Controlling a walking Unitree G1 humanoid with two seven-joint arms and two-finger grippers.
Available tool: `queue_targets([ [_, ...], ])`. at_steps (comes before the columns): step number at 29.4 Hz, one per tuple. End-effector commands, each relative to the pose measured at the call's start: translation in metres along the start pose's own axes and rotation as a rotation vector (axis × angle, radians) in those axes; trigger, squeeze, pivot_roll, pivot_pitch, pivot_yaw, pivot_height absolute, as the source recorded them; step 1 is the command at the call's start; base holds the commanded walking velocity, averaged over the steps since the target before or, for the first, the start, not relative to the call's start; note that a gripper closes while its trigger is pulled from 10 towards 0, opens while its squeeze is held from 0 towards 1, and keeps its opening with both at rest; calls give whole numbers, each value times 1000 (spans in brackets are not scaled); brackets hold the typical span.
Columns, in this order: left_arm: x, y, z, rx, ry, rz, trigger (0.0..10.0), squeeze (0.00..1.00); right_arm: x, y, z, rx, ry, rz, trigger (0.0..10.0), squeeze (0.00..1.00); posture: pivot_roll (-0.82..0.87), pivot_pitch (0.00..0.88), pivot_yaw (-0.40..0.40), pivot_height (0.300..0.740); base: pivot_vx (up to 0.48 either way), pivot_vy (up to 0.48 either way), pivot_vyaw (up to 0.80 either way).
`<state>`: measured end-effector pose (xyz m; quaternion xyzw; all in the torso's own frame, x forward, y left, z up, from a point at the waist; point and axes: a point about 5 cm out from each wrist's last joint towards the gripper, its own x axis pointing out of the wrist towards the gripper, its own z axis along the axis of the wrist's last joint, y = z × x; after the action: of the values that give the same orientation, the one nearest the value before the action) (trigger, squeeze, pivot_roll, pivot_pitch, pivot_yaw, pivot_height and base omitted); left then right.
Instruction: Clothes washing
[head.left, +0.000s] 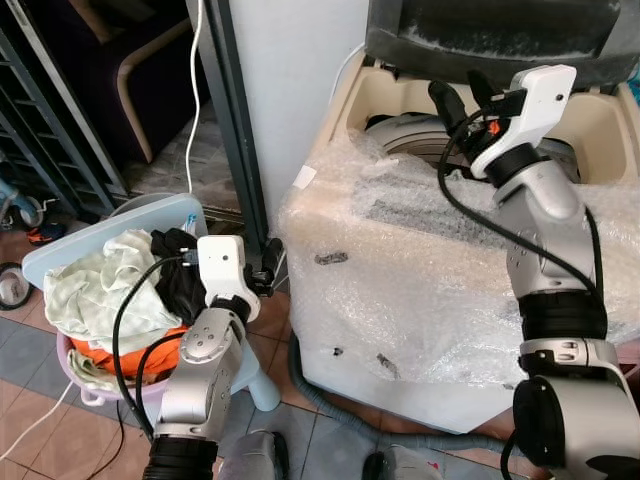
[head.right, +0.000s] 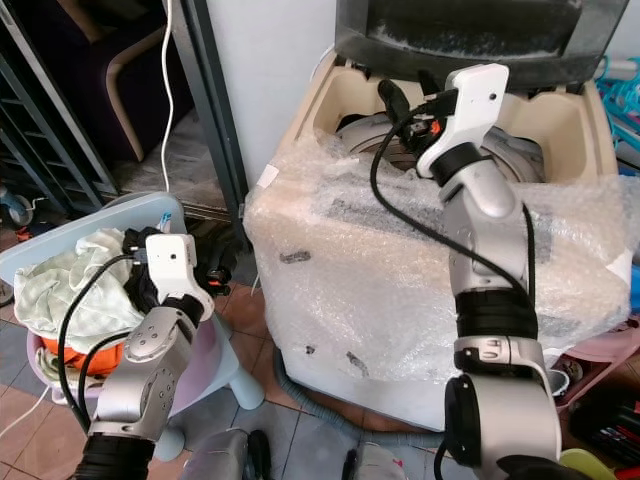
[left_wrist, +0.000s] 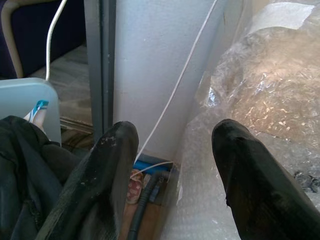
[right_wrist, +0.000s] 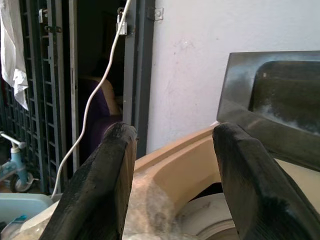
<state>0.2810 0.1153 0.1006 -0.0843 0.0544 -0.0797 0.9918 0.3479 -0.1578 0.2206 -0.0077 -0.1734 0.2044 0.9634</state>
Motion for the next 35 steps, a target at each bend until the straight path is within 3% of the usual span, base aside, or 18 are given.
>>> queue_targets([
  [1, -1, 2, -3, 6, 14, 8, 10000, 0, 8, 8, 16, -22, -53, 17, 10000, 0, -83, 54, 51, 740, 0, 0, 800],
  [11, 1, 1, -1, 3, 5, 30, 10000, 0, 11, 18, 28, -80, -80, -14, 10000, 0, -77, 74, 36, 740, 0, 469, 800],
  [24, 2, 3, -2, 3, 13, 59, 10000, 0, 12, 25, 29, -73, -77, -41, 10000, 0, -81, 73, 37, 740, 0, 480, 800],
  [27, 2, 3, -2, 4, 5, 55, 10000, 0, 8, 25, 20, -69, -28, -74, 10000, 0, -80, 75, 37, 740, 0, 0, 0],
  [30, 0, 5, 1, 21, -10, 74, 10000, 0, 1, 29, -7, -79, 102, -120, 10000, 0, -62, 85, 33, 740, 0, 0, 0],
  [35, -7, 10, 4, 34, -37, 78, 10000, 0, -6, 38, -26, -65, 166, -114, 10000, 0, -36, 95, 25, 740, 0, 0, 0],
])
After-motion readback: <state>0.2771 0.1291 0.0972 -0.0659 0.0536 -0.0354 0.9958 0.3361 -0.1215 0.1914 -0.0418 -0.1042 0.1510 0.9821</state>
